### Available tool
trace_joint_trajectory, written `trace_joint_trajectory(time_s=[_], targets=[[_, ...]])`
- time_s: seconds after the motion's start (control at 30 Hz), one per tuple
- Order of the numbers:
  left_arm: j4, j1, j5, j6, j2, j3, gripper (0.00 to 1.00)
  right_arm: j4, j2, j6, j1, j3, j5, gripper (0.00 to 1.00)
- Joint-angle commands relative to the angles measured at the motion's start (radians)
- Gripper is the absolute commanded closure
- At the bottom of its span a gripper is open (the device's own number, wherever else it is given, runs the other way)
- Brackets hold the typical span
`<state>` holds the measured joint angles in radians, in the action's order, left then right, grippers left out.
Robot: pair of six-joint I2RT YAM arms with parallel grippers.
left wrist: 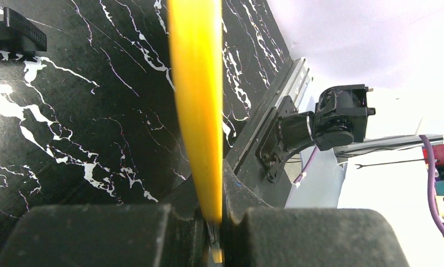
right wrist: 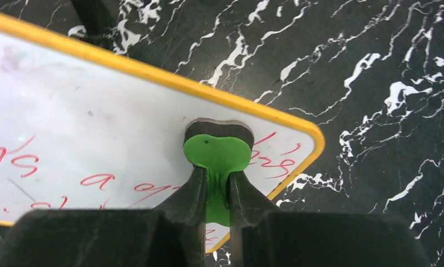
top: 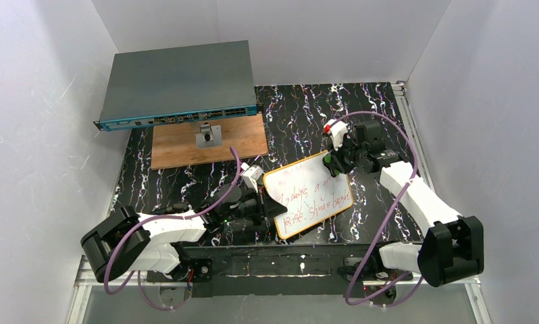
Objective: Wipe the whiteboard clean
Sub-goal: Erase the whiteboard at the center of the board.
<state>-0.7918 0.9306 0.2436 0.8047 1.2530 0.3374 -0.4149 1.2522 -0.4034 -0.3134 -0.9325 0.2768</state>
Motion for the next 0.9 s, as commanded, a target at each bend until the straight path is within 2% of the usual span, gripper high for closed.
trace_joint_trajectory(time_s=[0.0, 0.17, 0.33, 0.4, 0.53, 0.6, 0.73, 0.87], targets=[[-0.09, 0.017, 0.086, -0.094, -0.031, 0.025, 1.0, -0.059, -0.023, -0.09, -0.04, 0.046, 0.134, 0.99], [-0.102, 0.017, 0.091, -0.087, -0.02, 0.024, 1.0, -0.08, -0.005, -0.029, -0.074, -0.041, 0.251, 0.99], [-0.1, 0.017, 0.085, -0.086, -0.028, 0.02, 1.0, -0.011, 0.053, 0.093, -0.02, -0.128, 0.044, 0.99], [-0.097, 0.017, 0.085, -0.087, -0.03, 0.02, 1.0, 0.005, 0.068, 0.093, 0.005, -0.121, -0.042, 0.99], [-0.09, 0.017, 0.082, -0.087, -0.041, 0.017, 1.0, 0.002, 0.051, 0.016, 0.016, -0.044, -0.1, 0.99], [-0.091, 0.017, 0.082, -0.087, -0.045, 0.014, 1.0, -0.037, 0.037, -0.043, 0.016, -0.011, -0.051, 0.99], [-0.1, 0.017, 0.082, -0.089, -0.039, 0.014, 1.0, -0.115, 0.003, -0.133, -0.01, 0.038, 0.153, 0.99], [-0.11, 0.017, 0.086, -0.086, -0.029, 0.014, 1.0, -0.127, -0.008, -0.104, -0.048, 0.015, 0.269, 0.99]])
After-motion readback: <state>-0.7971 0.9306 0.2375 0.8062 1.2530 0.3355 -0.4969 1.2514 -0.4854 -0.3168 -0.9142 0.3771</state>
